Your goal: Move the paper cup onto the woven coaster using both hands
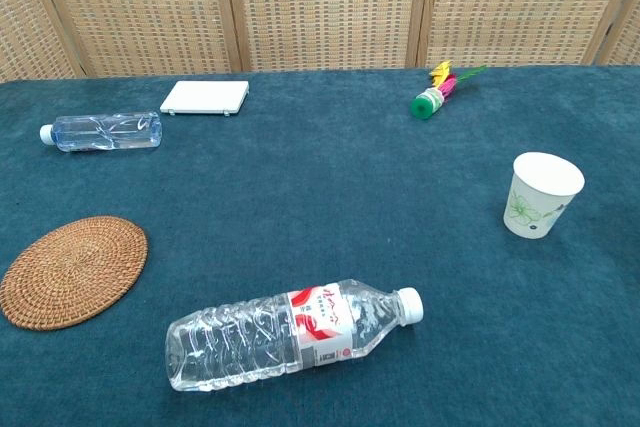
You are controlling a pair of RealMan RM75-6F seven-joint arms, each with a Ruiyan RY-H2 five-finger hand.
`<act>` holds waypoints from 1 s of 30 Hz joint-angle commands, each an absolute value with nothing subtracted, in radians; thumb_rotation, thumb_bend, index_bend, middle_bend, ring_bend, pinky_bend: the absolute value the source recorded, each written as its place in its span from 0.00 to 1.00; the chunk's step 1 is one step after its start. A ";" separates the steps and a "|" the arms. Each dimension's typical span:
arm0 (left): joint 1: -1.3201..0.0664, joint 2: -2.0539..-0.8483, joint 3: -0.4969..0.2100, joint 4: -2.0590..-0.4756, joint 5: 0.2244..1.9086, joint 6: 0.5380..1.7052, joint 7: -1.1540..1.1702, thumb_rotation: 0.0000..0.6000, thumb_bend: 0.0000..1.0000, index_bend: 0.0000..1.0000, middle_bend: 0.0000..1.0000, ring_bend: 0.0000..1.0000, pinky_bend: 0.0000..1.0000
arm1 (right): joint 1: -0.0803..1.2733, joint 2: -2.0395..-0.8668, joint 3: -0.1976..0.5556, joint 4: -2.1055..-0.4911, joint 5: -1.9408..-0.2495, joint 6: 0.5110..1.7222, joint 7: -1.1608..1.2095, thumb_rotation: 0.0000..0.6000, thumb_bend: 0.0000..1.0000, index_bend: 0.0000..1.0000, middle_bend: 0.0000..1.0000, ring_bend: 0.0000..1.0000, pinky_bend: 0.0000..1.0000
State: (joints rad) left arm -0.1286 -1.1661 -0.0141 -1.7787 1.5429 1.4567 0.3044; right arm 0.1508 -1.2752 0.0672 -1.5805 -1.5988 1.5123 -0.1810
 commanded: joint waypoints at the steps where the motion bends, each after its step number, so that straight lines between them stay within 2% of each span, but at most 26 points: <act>1: -0.129 -1.166 -0.014 -1.778 1.542 1.455 0.304 1.00 0.27 0.00 0.00 0.00 0.00 | 0.150 -1.275 0.066 -1.580 -1.599 1.512 -0.183 1.00 0.08 0.00 0.00 0.00 0.00; 30: -0.116 -1.151 -0.013 -1.792 1.549 1.480 0.295 1.00 0.27 0.00 0.00 0.00 0.00 | 0.159 -1.263 0.052 -1.606 -1.637 1.511 -0.130 1.00 0.08 0.02 0.00 0.00 0.00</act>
State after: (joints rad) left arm -0.1159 -1.1516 -0.0130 -1.7923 1.5490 1.4801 0.2953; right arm 0.1563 -1.2644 0.0519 -1.6041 -1.6343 1.5118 -0.1340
